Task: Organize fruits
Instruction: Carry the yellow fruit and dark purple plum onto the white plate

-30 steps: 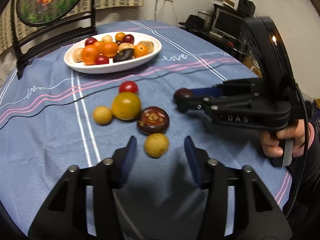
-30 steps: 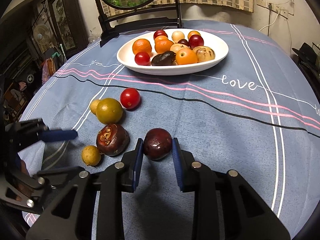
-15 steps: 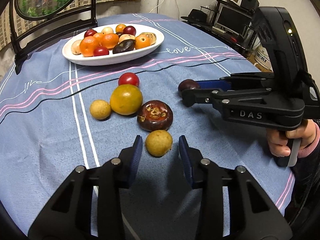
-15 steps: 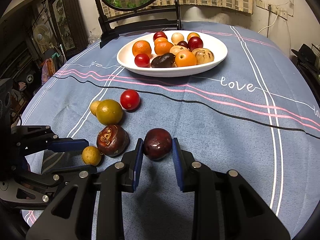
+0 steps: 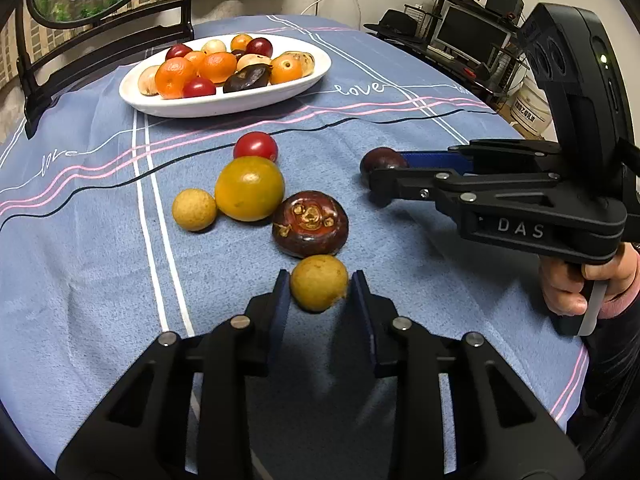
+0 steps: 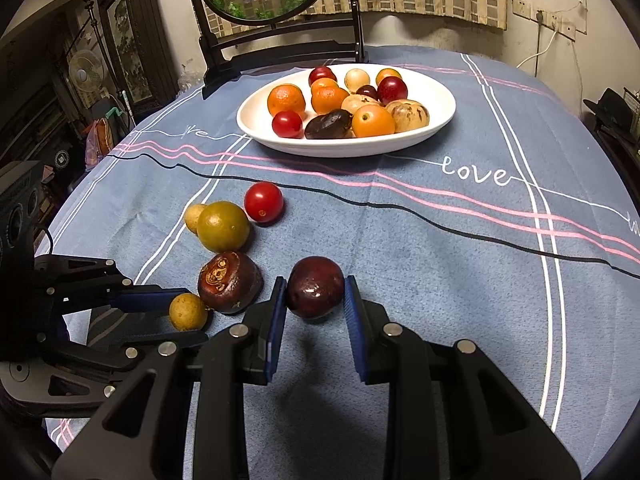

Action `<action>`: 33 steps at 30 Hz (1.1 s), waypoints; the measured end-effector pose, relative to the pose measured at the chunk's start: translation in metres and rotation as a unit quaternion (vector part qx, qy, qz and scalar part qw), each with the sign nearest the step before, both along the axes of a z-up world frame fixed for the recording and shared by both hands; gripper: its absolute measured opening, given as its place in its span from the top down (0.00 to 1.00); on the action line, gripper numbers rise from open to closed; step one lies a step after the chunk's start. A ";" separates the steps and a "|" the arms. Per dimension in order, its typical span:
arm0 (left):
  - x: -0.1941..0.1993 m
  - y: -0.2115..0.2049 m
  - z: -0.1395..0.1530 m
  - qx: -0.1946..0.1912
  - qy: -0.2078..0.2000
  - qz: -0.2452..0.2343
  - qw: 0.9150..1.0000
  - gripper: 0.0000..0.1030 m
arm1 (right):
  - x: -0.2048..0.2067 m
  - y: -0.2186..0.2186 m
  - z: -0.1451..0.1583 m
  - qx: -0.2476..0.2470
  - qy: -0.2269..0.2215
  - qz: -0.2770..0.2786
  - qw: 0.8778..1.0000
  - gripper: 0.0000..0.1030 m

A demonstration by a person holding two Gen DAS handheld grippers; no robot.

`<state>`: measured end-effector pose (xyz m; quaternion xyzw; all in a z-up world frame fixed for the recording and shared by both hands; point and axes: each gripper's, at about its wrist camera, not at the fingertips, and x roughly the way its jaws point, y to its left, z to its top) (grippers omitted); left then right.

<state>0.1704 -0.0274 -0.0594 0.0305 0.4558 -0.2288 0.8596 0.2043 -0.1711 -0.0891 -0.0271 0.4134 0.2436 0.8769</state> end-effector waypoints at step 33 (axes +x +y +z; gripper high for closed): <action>0.113 0.059 0.102 -0.075 -0.082 0.095 0.989 0.72 | 0.072 0.006 0.071 0.079 -0.108 -0.040 0.990 0.72</action>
